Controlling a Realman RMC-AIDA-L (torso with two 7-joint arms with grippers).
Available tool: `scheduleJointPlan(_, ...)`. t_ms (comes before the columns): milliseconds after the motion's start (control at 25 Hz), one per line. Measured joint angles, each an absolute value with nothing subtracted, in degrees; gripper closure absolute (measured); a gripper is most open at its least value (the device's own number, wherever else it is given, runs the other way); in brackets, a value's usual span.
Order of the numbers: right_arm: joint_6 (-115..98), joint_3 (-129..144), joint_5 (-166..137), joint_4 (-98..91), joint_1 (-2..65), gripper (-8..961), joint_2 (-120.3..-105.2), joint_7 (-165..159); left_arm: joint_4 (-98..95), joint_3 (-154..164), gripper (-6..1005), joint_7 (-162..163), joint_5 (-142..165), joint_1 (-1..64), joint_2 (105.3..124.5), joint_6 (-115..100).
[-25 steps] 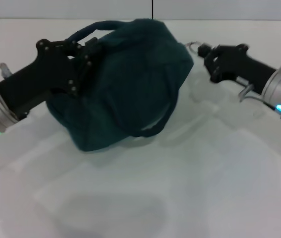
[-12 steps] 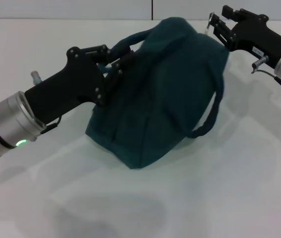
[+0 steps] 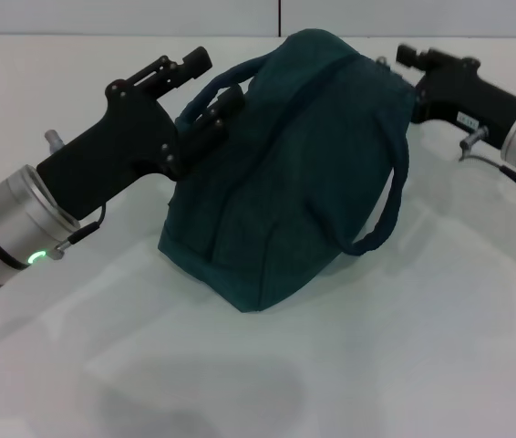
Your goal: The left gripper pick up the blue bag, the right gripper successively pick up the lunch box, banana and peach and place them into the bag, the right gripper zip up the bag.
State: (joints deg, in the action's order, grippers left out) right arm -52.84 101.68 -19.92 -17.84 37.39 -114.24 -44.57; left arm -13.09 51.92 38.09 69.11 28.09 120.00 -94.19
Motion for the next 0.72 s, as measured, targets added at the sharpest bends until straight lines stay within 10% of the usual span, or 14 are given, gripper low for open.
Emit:
scheduleJointPlan(200,-54.6,101.0,-23.1,-18.2,36.0,546,-112.38,-49.4,-13.1,51.9,453,38.0,69.0,28.0,119.86,-94.0)
scheduleJointPlan(440,-62.7,97.8,-24.0,-20.4,31.0,548,-108.54,-53.7,-13.1,52.0,452,37.3,69.0,28.1,119.87,-93.2)
scheduleJointPlan(720,-81.4,88.0,-32.1,-22.6,26.9,550,-108.19,-56.2,-13.0,52.0,451,36.6,68.3,28.2,119.95,-93.2)
